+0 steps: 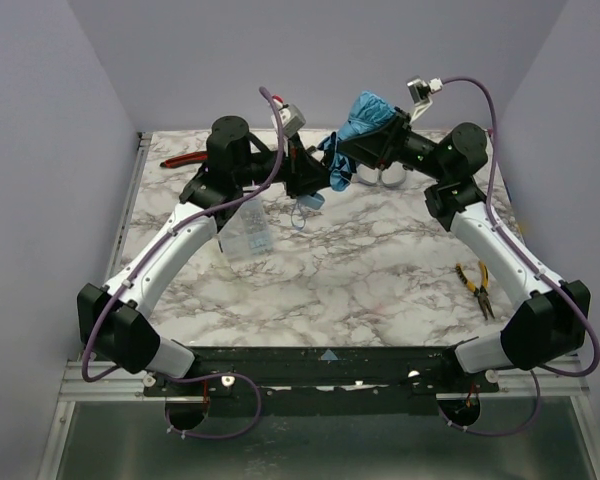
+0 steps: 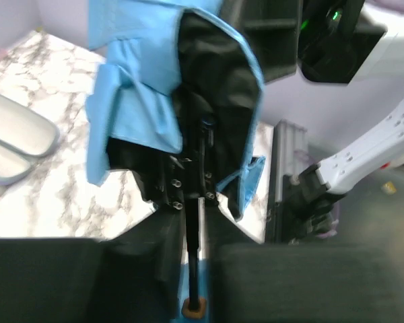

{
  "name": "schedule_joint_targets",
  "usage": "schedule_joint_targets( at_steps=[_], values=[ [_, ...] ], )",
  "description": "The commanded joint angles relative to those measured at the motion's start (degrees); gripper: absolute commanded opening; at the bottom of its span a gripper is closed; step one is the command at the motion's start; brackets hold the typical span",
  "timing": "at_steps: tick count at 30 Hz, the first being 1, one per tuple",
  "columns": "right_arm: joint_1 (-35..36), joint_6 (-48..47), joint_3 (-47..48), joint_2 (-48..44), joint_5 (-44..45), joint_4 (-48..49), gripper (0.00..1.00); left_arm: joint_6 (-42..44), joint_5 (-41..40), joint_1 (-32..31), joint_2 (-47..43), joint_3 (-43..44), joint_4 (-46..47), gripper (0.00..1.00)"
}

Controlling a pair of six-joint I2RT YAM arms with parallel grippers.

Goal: Open the umbrella

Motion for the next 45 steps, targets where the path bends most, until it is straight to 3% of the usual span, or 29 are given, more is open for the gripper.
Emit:
schedule_joint_targets(
  at_steps=[1, 3, 5, 13, 19, 27, 36, 45],
  values=[
    [0.0, -5.9, 4.3, -0.9, 4.0, -3.9, 0.00, 17.4, -3.1, -0.8, -2.5, 2.5, -18.3, 0.33],
    [-0.1, -8.2, 5.5, -1.1, 2.8, -6.5, 0.00, 23.5, -4.8, -0.8, -2.2, 4.4, -24.7, 0.45],
    [0.0, -9.6, 5.7, -1.4, 1.3, -7.9, 0.00, 27.7, -6.7, -0.8, -1.8, 5.8, -28.9, 0.48],
    [-0.1, -11.7, 7.5, -2.0, -1.3, -12.1, 0.00, 39.5, -12.2, -1.9, 0.1, 8.9, -37.7, 0.44],
    [-0.9, -16.2, 11.0, -2.8, 0.6, -17.6, 0.00, 42.6, -17.7, -2.0, -1.4, 3.5, -39.0, 0.37],
    [-1.8, -18.7, 10.7, -5.2, 1.9, -23.0, 0.00, 44.4, -18.7, -2.0, -3.7, -4.5, -38.3, 0.35],
    [-4.2, -18.2, 9.7, -8.0, 4.7, -23.3, 0.00, 47.0, -20.4, -2.0, -4.5, -13.0, -35.6, 0.33],
    [-6.9, -16.7, 14.5, -7.5, 5.0, -22.9, 0.00, 49.9, -21.5, -1.8, -5.7, -19.1, -34.6, 0.32]
  ],
)
